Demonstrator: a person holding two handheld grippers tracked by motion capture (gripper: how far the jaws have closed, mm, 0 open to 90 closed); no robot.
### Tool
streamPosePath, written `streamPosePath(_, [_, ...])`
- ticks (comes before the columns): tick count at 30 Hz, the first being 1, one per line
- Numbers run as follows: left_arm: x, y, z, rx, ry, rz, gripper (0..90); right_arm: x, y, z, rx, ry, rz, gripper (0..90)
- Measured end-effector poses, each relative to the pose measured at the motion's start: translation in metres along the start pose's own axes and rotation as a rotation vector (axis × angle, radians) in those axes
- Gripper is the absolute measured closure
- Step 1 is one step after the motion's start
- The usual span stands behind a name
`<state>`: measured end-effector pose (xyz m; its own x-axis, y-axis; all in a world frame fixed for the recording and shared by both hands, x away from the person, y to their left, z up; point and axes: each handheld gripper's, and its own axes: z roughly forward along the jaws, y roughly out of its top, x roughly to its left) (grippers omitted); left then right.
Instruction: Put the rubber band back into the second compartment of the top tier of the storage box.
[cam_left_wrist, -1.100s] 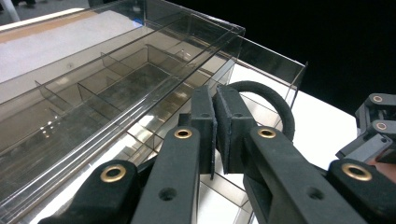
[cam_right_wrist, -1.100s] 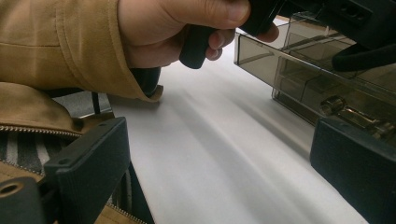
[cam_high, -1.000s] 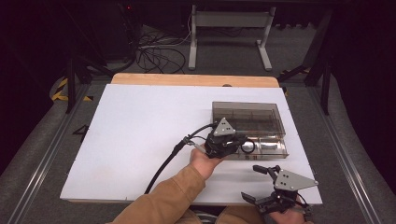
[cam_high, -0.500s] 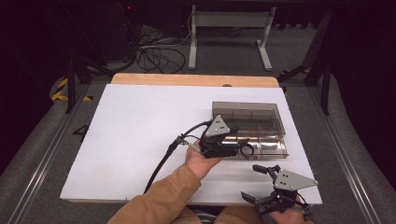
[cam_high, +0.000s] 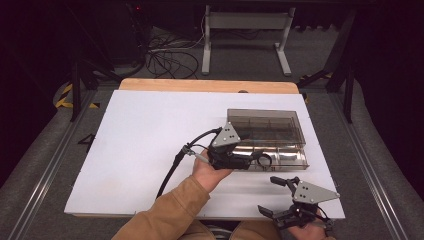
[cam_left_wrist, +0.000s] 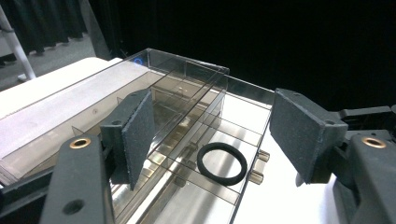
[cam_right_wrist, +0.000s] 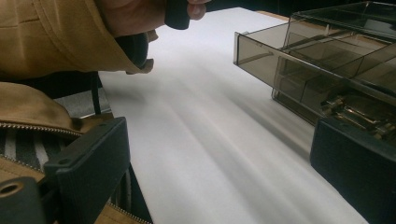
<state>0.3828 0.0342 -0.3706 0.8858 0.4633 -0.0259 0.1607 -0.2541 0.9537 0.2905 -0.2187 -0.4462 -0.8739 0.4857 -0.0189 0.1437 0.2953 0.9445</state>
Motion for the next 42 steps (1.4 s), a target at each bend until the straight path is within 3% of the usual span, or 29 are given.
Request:
streamPosePath(7, [-0.001,0.003,-0.01,-0.017,-0.006,0.02,24.1,0.0,0.0,0.0,-0.002,0.0,0.005,5.7])
streamPosePath(11, [-0.001,0.005,-0.021,-0.03,-0.008,0.058,17.6,0.0,0.0,0.0,0.0,-0.003,0.003,5.7])
streamPosePath(27, [0.007,0.001,-0.069,-0.034,0.01,0.077,14.3,-0.001,0.0,0.001,0.0,-0.006,0.001,5.7])
streamPosePath(42, [0.015,-0.02,-0.125,-0.02,0.062,0.07,12.1,-0.001,0.0,0.002,0.006,-0.008,0.001,5.7])
